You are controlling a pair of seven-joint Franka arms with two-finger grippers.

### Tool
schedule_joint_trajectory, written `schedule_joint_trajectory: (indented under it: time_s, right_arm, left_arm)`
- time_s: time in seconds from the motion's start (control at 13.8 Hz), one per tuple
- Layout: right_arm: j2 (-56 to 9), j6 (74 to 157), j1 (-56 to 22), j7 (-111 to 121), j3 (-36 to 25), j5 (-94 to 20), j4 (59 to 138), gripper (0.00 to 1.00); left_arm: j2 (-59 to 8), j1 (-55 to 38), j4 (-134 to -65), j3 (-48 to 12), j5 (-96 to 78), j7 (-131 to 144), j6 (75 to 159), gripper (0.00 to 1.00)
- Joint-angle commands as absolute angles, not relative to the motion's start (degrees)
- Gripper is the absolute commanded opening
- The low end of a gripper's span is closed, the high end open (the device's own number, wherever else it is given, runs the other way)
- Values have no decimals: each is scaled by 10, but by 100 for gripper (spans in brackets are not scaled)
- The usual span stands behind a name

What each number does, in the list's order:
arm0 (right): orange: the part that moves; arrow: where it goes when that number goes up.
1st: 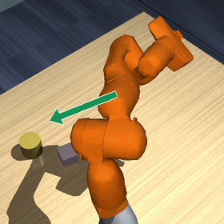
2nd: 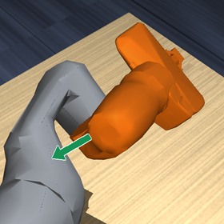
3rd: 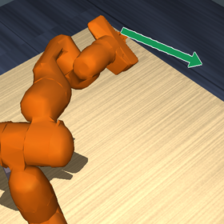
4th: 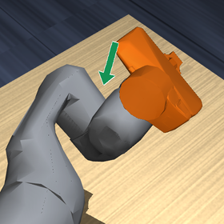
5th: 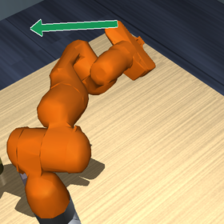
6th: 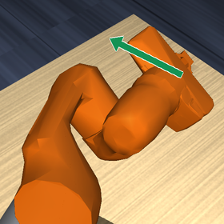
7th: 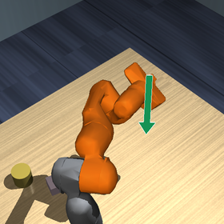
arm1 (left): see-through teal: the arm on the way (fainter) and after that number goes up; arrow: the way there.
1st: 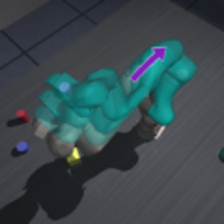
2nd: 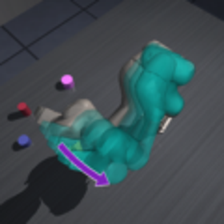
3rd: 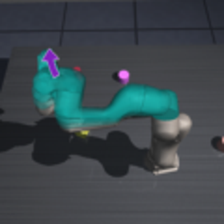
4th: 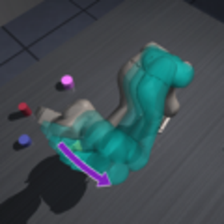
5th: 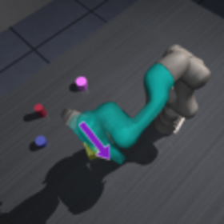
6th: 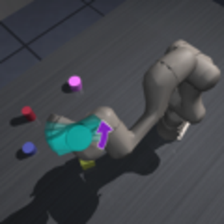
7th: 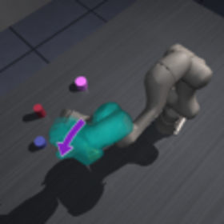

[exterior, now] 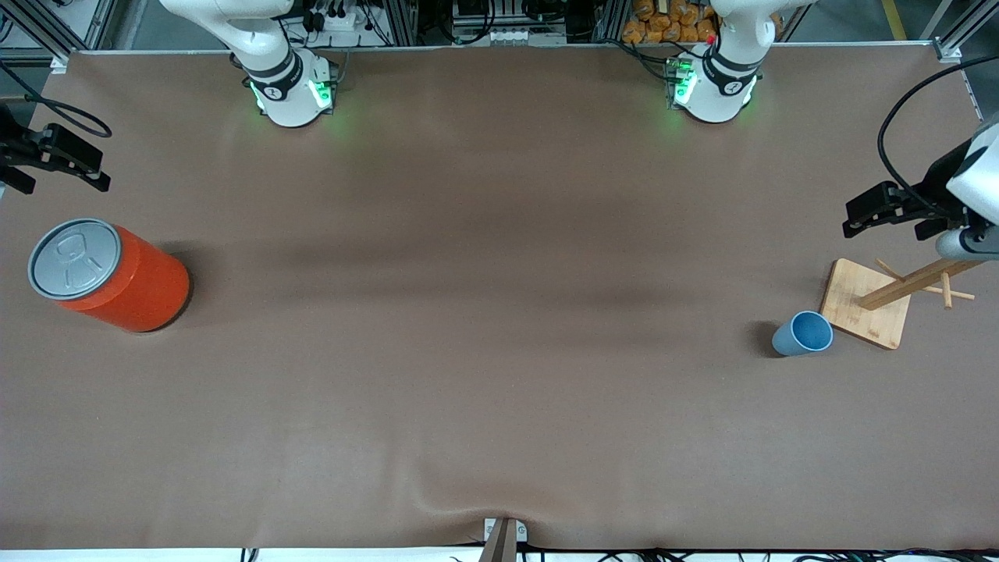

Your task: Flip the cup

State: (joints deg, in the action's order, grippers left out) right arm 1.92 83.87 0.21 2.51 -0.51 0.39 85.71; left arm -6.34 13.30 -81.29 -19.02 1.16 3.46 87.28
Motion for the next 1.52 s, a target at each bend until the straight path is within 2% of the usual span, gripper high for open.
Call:
schedule_joint_trajectory:
  time_s: [0.0,0.65,0.87,1.01,1.23,1.45]
  right_arm:
    - [16,832,5,28,-2,8,849,100]
    - [16,832,4,28,-2,8,849,100]
    - [16,832,5,28,-2,8,849,100]
    - [16,831,6,27,-2,8,849,100]
    - [16,824,7,27,-2,8,849,100]
    - [16,825,5,27,-2,7,847,100]
  left_arm:
    - [-34,139,-825,-205,21,44,863,100]
    - [0,122,-866,-200,13,42,868,100]
    - [28,13,-902,-106,20,55,868,100]
    - [64,-12,-945,-83,21,56,869,100]
    - [68,-22,-943,-50,25,34,868,100]
    - [66,-22,-933,-45,25,25,867,100]
